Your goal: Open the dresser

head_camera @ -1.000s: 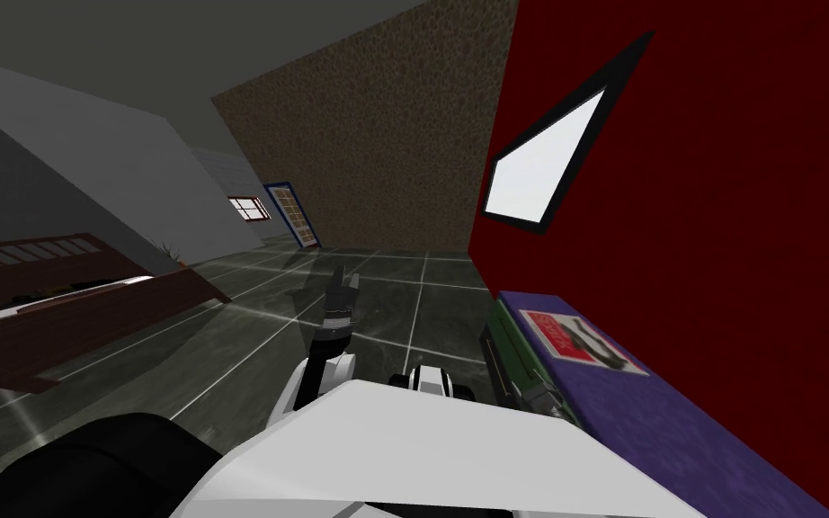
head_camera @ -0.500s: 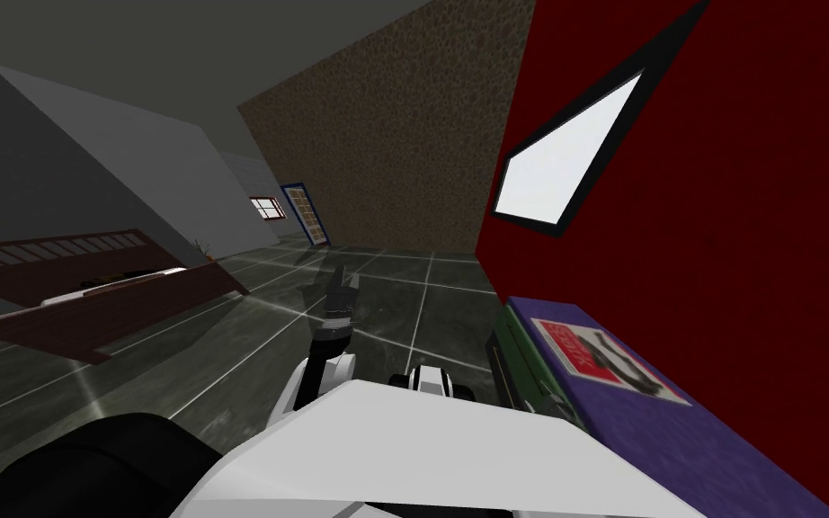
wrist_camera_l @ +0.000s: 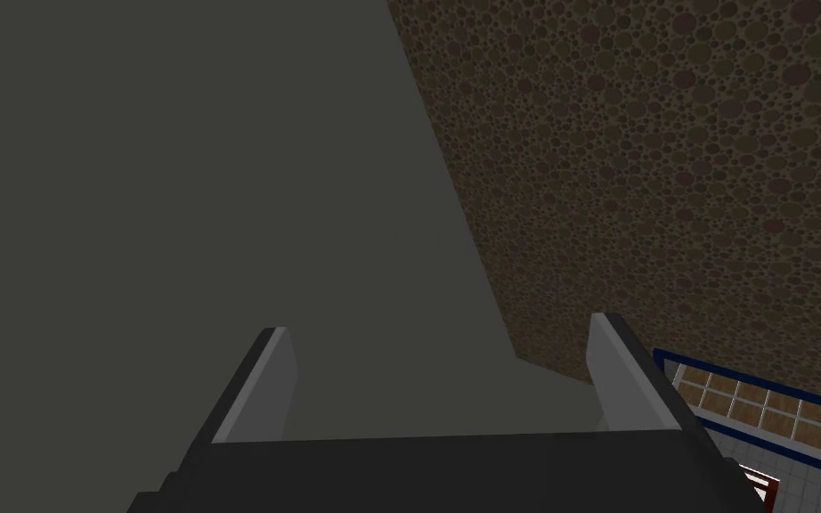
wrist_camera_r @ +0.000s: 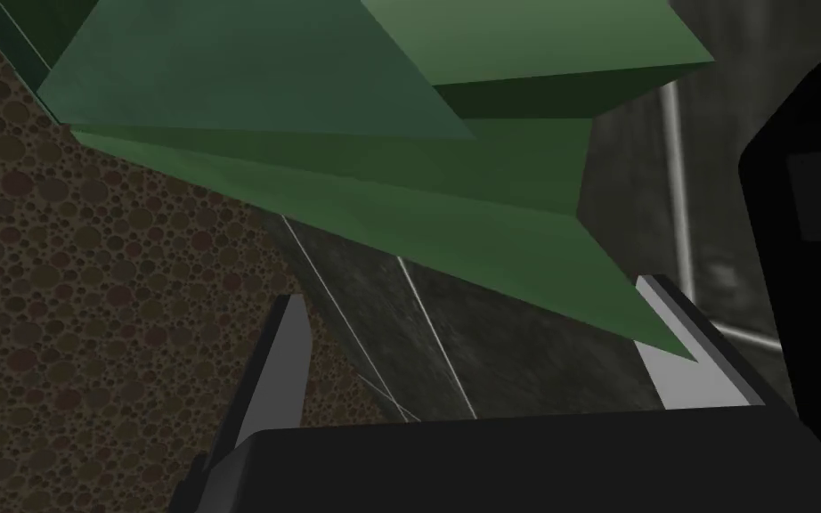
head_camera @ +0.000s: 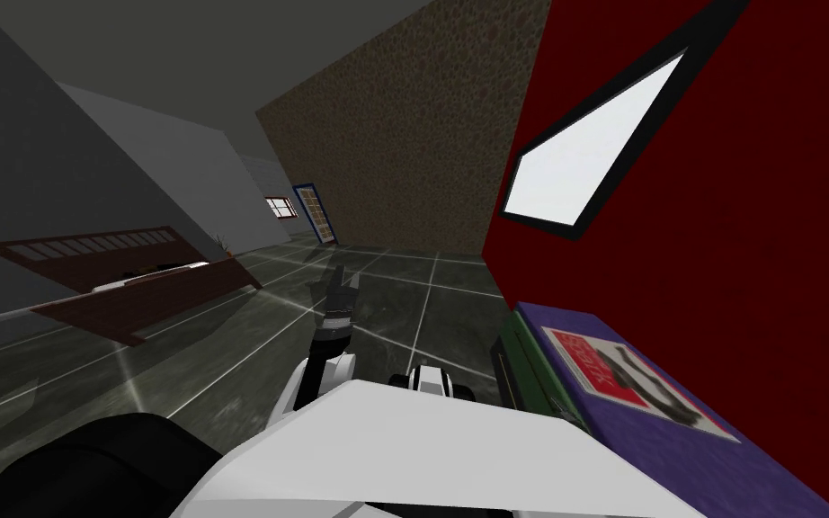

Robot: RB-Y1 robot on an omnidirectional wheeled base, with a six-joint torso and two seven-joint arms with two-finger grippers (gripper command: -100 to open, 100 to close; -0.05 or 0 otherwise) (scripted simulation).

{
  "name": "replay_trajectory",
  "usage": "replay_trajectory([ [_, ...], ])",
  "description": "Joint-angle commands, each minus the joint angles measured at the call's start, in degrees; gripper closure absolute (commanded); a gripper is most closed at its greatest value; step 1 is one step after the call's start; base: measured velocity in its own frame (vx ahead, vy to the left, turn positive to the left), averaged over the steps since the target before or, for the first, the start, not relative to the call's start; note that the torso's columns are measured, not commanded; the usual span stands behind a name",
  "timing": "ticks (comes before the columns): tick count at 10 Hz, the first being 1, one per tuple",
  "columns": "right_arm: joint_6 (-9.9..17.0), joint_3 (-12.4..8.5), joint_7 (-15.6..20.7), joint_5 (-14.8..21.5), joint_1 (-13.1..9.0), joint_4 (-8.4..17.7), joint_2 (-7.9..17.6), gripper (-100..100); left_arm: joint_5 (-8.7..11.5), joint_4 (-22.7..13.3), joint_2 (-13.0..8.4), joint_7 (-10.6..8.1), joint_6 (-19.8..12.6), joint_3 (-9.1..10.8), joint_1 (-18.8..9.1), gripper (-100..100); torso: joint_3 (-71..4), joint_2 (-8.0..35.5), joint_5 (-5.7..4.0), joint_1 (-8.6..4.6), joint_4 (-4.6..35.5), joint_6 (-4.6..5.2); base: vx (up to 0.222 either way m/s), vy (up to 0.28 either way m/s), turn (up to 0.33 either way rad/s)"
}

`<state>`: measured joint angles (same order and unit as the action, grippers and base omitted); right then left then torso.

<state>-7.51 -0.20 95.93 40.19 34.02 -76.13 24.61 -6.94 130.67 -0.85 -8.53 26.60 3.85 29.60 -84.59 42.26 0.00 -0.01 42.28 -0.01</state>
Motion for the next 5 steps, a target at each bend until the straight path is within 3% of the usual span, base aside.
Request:
replay_trajectory([
  [1,1.19,0.05,4.25,1.86,0.32,2.44,1.51,-100,0.0,0.0,0.0,0.0,0.0,0.0,0.0,0,-0.01,-0.01,0.0,0.01,-0.01,0.01,0.041,-0.021,0.12],
  [4,1.68,-0.07,7.26,3.23,0.43,4.33,2.44,-100,0.0,0.0,0.0,0.0,0.0,0.0,0.0,0,0.04,0.06,0.0,0.02,0.02,0.01,0.028,-0.017,0.074],
  [5,1.65,-0.05,6.66,3.02,0.54,3.82,2.13,-100,0.0,0.0,0.0,0.0,0.0,0.0,0.0,0,0.06,0.05,-0.01,0.0,0.02,0.0,0.006,-0.001,0.011],
])
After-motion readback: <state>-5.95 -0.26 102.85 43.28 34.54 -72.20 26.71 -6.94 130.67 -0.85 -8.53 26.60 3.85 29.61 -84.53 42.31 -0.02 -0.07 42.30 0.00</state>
